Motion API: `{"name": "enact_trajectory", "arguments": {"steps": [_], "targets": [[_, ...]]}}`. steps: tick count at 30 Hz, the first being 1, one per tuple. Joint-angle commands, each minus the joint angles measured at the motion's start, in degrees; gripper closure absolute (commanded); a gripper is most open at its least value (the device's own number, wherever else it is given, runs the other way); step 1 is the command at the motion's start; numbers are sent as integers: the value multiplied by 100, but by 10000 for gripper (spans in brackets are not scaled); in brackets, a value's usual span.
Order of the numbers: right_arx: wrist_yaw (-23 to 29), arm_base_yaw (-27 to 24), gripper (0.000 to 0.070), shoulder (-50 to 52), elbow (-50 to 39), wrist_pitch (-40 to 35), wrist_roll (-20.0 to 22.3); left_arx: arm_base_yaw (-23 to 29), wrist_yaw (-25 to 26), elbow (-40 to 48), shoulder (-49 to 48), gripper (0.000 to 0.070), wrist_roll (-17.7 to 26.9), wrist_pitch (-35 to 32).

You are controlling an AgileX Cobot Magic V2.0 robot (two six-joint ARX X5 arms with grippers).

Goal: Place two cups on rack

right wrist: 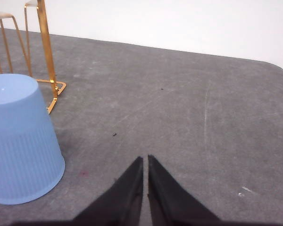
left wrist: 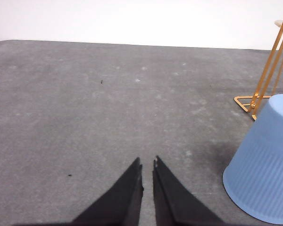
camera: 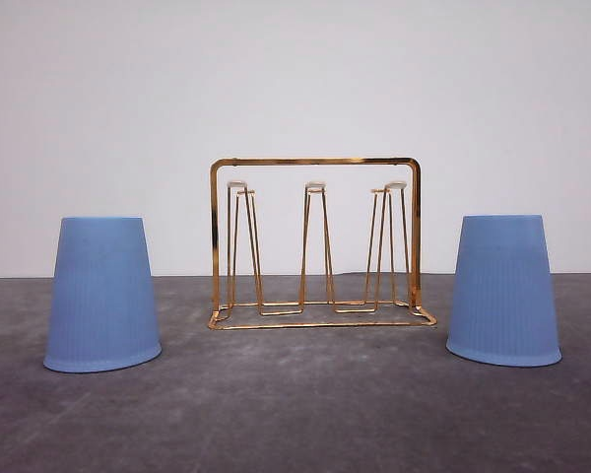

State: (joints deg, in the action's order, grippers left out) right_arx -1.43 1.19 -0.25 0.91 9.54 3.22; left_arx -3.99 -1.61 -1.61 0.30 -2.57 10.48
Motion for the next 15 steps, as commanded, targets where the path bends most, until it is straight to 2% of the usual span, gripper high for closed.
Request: {"name": "enact_trajectory", "arguments": {"steps": [1,15], "targets": [[0,7,684,4,-22,-74,-20,-11,-11,90,-11,678,-4,24],[0,7,684,4,-22,-74,-20,-11,-11,88,-11,678,-4,24]]}}
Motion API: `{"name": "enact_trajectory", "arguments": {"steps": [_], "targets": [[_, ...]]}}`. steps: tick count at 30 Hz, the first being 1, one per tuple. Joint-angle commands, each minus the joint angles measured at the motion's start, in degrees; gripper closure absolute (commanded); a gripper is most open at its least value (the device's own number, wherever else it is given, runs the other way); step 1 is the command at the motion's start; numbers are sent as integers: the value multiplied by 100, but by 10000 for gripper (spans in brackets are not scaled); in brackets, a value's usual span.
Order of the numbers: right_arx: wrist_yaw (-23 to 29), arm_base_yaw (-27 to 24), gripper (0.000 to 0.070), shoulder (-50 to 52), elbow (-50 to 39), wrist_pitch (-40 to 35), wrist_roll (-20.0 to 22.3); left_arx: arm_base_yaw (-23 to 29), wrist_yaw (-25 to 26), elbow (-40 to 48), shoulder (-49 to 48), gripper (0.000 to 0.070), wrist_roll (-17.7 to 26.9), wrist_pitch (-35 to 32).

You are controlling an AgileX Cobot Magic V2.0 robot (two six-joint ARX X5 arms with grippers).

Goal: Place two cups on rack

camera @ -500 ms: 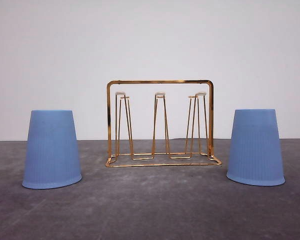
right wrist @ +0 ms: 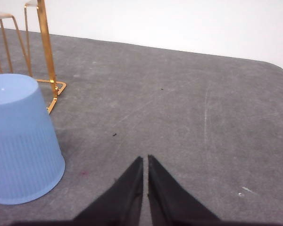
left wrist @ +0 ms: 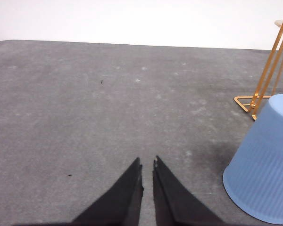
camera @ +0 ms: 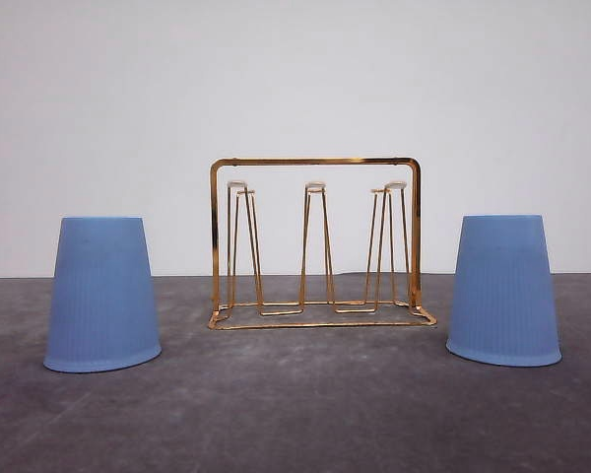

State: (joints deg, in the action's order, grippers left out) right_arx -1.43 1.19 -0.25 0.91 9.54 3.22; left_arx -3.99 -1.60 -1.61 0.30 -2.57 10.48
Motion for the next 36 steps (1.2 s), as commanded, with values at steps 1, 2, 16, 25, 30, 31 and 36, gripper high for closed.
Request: {"name": "enact_trajectory", "arguments": {"steps": [1,2,16,25,30,31,36], "targets": [[0,7,684,4,-22,-74,-20,-11,-11,89,-11,678,-4,24],[0,7,684,4,-22,-74,-20,-11,-11,87,-11,678,-4,24],[-19,8,684,4,-22,-73,-49,-11,-11,87,-11,678,-9,24],[-177,9,684,4,-22,-48,-794,-11,11,89,-11,678,-741,-17],[-177,7,693,-1,80,-43,-1440,-11,11,-95,4,688,-1259,-26],[-208,7,693,-18,155,-34,-1605,-11,10,-201,29,688,-1394,-22],[-599,24,694,-511,884,-9,-2101,-11,5,-1091,559,688,-1714,83]]}}
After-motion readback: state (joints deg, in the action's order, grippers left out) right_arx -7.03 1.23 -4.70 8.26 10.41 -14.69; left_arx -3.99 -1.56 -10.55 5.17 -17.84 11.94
